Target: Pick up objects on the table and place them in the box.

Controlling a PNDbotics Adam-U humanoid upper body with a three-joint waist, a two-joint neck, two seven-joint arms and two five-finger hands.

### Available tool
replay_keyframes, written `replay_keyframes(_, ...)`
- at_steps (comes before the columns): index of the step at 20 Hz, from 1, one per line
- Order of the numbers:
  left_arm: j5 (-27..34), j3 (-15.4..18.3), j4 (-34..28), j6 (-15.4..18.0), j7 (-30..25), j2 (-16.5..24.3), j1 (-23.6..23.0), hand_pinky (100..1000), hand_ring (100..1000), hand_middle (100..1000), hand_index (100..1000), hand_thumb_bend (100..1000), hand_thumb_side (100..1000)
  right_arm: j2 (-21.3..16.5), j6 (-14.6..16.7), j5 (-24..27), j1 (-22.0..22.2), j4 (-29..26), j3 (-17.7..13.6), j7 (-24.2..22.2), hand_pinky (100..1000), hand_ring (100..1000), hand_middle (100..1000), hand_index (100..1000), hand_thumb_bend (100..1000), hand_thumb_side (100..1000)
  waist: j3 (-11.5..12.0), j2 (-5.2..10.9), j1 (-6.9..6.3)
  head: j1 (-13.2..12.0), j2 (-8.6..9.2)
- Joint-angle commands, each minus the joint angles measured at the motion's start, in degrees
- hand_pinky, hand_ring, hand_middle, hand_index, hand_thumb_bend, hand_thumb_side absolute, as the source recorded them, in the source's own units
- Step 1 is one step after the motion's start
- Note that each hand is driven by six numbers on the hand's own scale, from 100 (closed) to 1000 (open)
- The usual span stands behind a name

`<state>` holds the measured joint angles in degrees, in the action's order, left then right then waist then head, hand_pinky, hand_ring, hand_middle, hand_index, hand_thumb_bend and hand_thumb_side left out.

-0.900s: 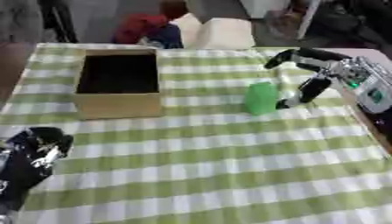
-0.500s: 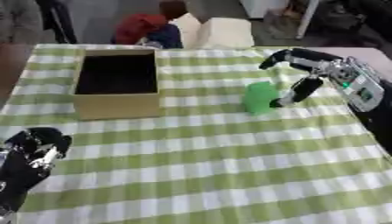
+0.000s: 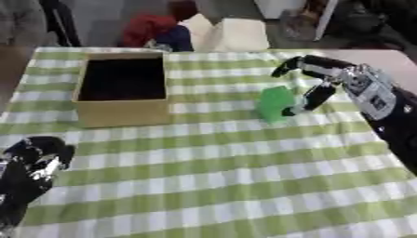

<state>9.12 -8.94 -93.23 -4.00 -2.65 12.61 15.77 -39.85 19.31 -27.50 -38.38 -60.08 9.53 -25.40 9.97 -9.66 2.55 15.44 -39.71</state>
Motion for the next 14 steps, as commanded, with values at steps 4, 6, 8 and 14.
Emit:
replay_keyframes(4, 0.1, -0.1, -1.3, 0.0, -0.2, 0.4, 1.1, 542, 681, 588, 633, 499, 261, -0.2, 0.3, -1.0, -1.1, 1.9, -0.9, 1.5, 948, 856, 744, 816, 599, 195, 0.2, 0.56, -0.31, 0.7, 0.16)
replay_keyframes(6, 0.1, -0.1, -1.3, -0.1, -0.2, 0.4, 1.1, 542, 681, 588, 633, 499, 261, 0.0, 0.5, -1.2, -1.1, 2.2, -0.9, 1.9, 941, 845, 720, 791, 598, 192, 0.2, 0.53, -0.32, 0.7, 0.12)
replay_keyframes(8, 0.1, -0.2, -1.3, -0.1, -0.2, 0.4, 1.1, 542, 681, 588, 633, 499, 261, 0.1, 0.7, -1.4, -1.0, 2.3, -0.9, 2.4, 932, 821, 652, 738, 595, 188, 0.2, 0.50, -0.31, 0.8, 0.07)
replay_keyframes(14, 0.1, -0.2, -1.2, -0.1, -0.2, 0.3, 1.1, 542, 681, 588, 633, 499, 261, 0.1, 0.8, -2.0, -0.5, 2.2, -1.0, 4.5, 880, 727, 476, 576, 584, 168, 0.4, 0.47, -0.22, 0.9, 0.10)
